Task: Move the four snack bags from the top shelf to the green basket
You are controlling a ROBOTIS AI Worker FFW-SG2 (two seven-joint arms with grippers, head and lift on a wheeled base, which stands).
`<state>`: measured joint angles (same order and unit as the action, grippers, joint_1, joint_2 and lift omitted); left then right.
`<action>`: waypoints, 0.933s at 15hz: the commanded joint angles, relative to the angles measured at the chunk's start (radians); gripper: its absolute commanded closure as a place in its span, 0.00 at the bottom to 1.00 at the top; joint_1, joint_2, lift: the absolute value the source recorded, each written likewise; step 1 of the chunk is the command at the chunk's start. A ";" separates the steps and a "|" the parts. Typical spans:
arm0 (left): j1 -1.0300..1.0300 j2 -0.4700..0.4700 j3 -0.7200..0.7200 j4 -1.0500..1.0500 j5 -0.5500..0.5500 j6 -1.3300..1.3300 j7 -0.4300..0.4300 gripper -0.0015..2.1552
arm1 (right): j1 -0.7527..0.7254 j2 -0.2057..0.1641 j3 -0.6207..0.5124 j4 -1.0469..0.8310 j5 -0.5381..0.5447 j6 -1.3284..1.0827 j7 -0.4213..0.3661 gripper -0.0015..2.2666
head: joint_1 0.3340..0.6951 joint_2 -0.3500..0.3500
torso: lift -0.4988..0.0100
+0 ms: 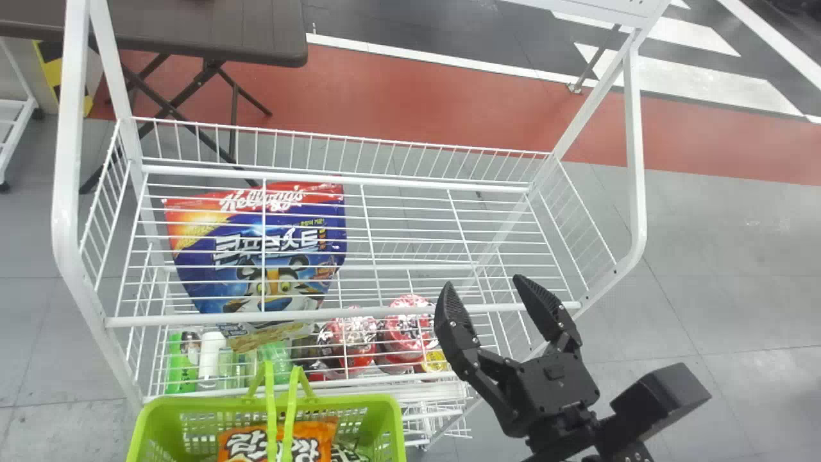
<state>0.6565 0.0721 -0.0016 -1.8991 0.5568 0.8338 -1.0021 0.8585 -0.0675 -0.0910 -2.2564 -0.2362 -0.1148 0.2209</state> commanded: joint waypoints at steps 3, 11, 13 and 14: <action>0.000 0.000 0.000 -0.002 0.000 0.000 0.000 0.77 | 0.004 0.000 -0.003 -0.002 0.000 0.001 0.000 0.03 | 1.00 0.00 | 0.98; 0.008 0.000 0.005 -0.005 0.000 0.000 -0.006 0.77 | 0.007 -0.002 -0.003 -0.012 -0.006 0.013 0.000 0.03 | 1.00 0.00 | 0.98; 0.008 0.000 0.005 -0.006 0.000 0.000 -0.004 0.77 | 0.007 -0.002 -0.004 -0.012 -0.006 0.010 0.000 0.03 | 1.00 0.00 | 0.98; 0.008 0.000 0.003 -0.006 0.000 0.000 -0.004 0.77 | 0.008 -0.002 -0.004 -0.014 -0.006 0.010 0.000 0.03 | 1.00 0.00 | 0.98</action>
<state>0.6642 0.0721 0.0029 -1.9049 0.5568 0.8338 -1.0062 0.8654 -0.0690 -0.0949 -2.2691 -0.2422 -0.1037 0.2209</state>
